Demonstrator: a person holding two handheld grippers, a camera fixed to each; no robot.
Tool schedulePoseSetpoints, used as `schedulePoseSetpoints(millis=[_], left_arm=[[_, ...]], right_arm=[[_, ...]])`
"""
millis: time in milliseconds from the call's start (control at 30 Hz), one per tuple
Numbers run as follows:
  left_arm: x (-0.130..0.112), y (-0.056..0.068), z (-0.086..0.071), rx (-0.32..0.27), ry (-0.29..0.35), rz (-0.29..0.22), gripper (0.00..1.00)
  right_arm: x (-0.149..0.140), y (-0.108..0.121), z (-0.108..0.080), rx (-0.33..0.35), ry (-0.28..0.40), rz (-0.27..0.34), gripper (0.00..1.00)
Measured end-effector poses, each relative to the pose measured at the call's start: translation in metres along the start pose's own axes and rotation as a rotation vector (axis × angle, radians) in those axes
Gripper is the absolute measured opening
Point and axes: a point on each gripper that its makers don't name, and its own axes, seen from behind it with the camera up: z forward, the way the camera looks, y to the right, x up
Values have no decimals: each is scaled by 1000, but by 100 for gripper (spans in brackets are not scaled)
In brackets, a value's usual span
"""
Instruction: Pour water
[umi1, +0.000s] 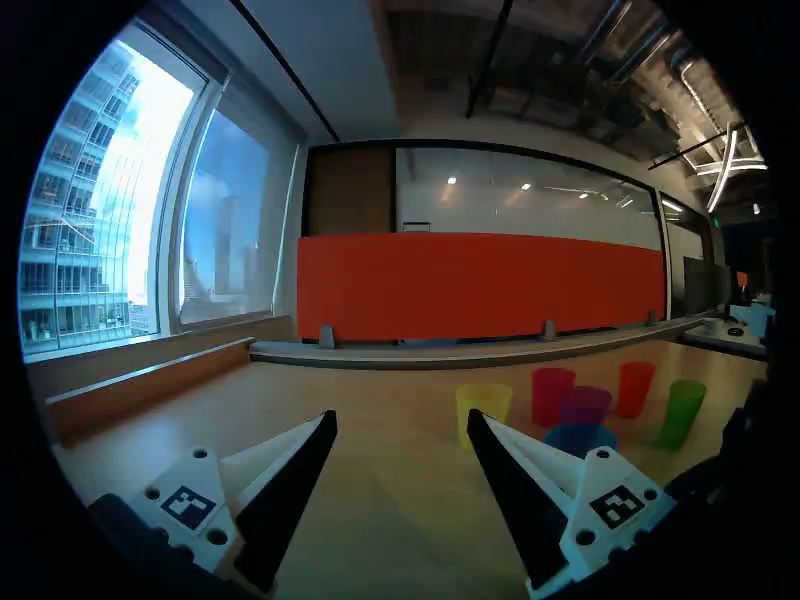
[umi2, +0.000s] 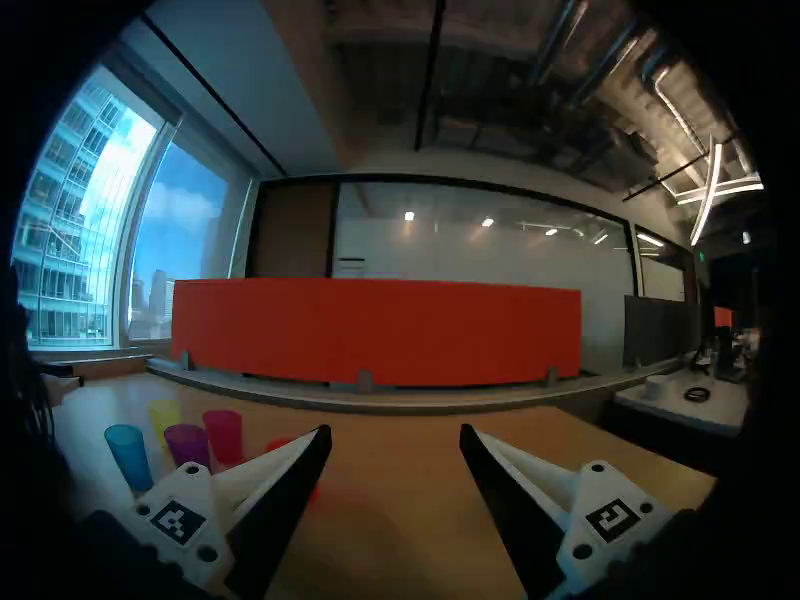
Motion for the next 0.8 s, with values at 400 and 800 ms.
schedulePoseSetpoints(millis=[400, 800], left_arm=[[0, 0, 0, 0, 0, 0, 97], [1, 0, 0, 0, 0, 0, 97]], right_arm=[[-19, 9, 6, 0, -10, 35, 99], [-33, 14, 6, -5, -29, 48, 99]])
